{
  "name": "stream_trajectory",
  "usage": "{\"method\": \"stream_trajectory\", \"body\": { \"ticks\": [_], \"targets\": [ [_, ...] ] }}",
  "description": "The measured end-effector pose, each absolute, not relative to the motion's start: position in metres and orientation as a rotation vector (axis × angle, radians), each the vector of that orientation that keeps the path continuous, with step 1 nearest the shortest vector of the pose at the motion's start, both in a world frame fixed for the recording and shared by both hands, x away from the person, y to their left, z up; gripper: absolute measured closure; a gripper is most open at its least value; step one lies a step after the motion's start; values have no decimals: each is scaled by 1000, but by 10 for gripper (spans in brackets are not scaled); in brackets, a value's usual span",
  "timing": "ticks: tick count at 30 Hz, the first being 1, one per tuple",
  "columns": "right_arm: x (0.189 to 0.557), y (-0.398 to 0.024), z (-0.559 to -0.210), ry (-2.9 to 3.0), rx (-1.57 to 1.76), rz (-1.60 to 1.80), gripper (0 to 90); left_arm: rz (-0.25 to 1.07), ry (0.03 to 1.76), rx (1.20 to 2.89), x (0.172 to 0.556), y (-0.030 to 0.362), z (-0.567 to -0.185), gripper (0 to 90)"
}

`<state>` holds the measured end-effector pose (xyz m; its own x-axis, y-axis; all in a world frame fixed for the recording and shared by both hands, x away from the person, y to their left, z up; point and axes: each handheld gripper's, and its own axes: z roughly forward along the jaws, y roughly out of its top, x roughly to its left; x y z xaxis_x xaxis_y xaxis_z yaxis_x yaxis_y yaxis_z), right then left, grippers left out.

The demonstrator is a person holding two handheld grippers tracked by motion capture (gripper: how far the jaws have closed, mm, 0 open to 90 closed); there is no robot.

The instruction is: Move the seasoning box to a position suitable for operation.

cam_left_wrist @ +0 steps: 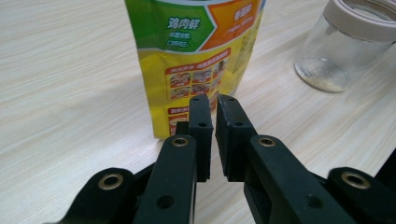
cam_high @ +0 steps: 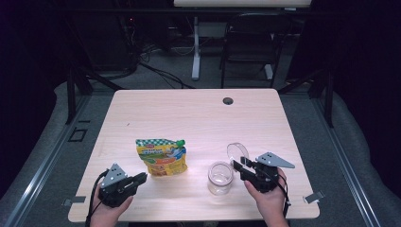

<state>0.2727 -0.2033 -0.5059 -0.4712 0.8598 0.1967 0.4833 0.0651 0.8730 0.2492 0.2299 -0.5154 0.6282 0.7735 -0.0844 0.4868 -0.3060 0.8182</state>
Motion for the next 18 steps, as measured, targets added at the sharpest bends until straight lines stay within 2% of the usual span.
{"method": "stream_trajectory", "body": {
  "ticks": [8,18],
  "targets": [
    [279,-199,-511,2011,1324,1365,620,409,1018,1967,247,236,-520,843],
    [284,-199,-515,2028,1329,1386,731,414,1051,1960,242,243,-523,838]
  ]
}}
